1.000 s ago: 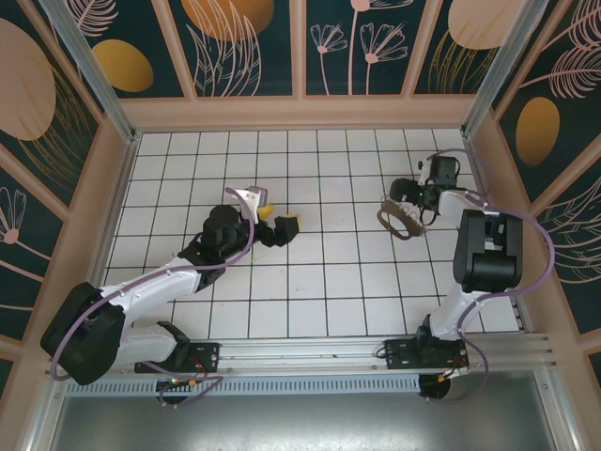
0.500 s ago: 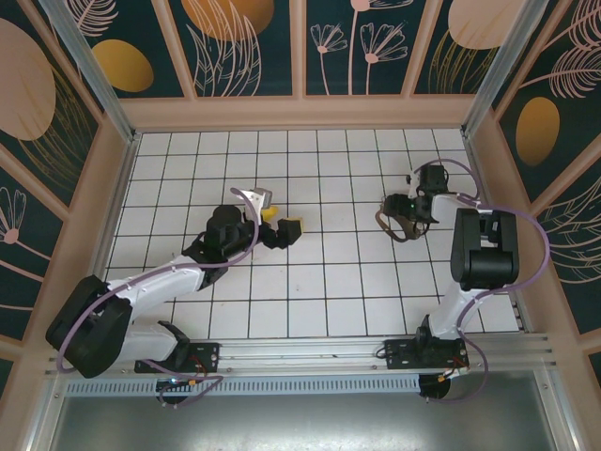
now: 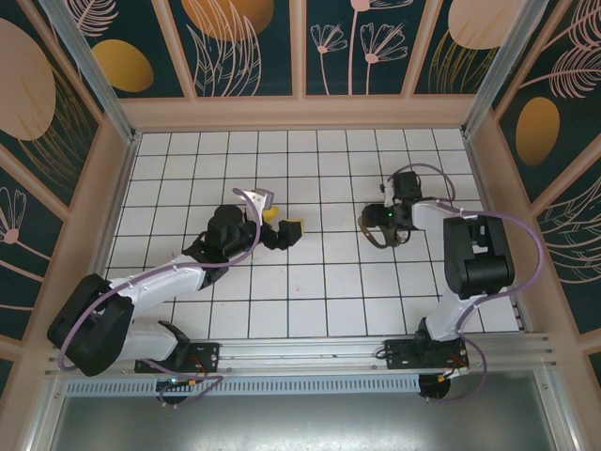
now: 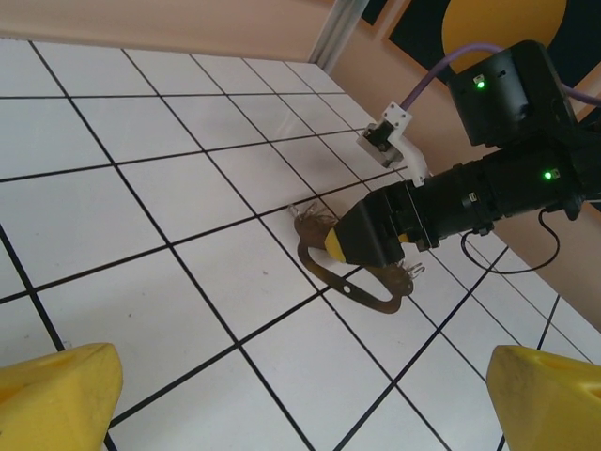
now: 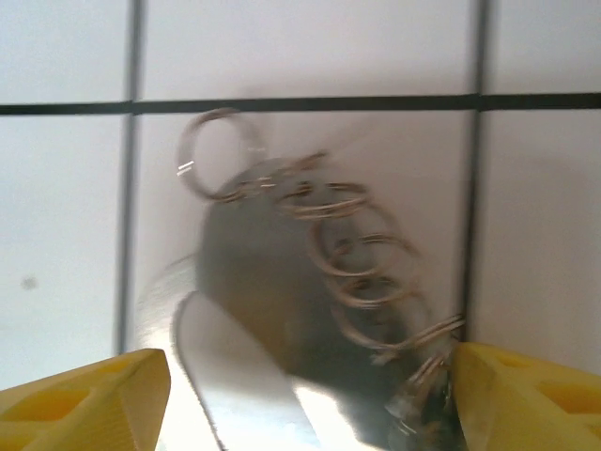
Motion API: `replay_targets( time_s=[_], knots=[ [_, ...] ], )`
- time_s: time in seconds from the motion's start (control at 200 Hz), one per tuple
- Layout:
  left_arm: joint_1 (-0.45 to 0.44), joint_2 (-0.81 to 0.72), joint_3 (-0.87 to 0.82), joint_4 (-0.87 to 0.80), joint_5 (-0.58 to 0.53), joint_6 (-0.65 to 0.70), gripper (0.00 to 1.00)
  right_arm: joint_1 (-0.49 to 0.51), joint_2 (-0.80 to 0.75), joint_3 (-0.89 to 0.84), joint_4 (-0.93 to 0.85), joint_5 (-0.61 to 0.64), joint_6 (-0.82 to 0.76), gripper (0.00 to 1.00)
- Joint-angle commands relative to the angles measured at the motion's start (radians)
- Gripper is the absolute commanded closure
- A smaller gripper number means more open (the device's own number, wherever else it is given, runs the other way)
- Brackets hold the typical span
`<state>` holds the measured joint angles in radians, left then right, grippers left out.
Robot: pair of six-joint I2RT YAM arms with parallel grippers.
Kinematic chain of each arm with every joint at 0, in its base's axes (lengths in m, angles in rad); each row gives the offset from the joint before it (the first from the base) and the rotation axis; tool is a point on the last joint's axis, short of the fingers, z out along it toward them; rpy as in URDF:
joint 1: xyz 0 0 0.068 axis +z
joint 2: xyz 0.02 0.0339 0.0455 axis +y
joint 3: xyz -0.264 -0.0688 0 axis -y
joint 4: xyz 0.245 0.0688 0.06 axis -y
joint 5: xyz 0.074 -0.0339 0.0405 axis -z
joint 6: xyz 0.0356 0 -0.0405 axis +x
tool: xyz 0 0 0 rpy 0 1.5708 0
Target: Put the keys on the keyring
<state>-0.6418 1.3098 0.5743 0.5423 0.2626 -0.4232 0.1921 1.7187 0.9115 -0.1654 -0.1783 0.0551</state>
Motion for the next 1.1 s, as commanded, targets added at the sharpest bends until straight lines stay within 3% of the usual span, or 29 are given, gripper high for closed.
replay_targets(
  time_s=[0.0, 0.155, 0.265, 0.435, 0.555, 0.716, 1.096],
  knots=[
    [-0.006, -0.026, 0.024, -0.034, -0.022, 0.027, 0.01, 0.092, -0.033, -0.032, 0.025, -0.059, 0.088, 0.23],
    [-0.006, -0.049, 0.014, -0.078, -0.049, 0.035, 0.01, 0.22, -0.049, -0.033, 0.072, -0.108, 0.165, 0.24],
    [-0.006, -0.066, 0.004, -0.113, -0.073, 0.042, 0.01, 0.263, -0.097, -0.036, 0.053, -0.053, 0.173, 0.24],
    [-0.007, -0.083, -0.011, -0.173, -0.086, 0.047, 0.01, 0.258, -0.226, -0.113, 0.031, 0.029, 0.175, 0.23],
    [-0.008, -0.071, -0.015, -0.227, -0.065, 0.037, 0.02, 0.228, -0.283, -0.189, 0.057, 0.009, 0.183, 0.23],
    [-0.034, -0.064, -0.019, -0.225, -0.04, -0.002, 0.02, 0.175, -0.26, -0.23, 0.124, -0.067, 0.185, 0.23],
    [-0.047, -0.068, -0.003, -0.215, -0.072, -0.012, 0.01, 0.196, -0.255, -0.251, 0.126, -0.104, 0.197, 0.24]
  ],
)
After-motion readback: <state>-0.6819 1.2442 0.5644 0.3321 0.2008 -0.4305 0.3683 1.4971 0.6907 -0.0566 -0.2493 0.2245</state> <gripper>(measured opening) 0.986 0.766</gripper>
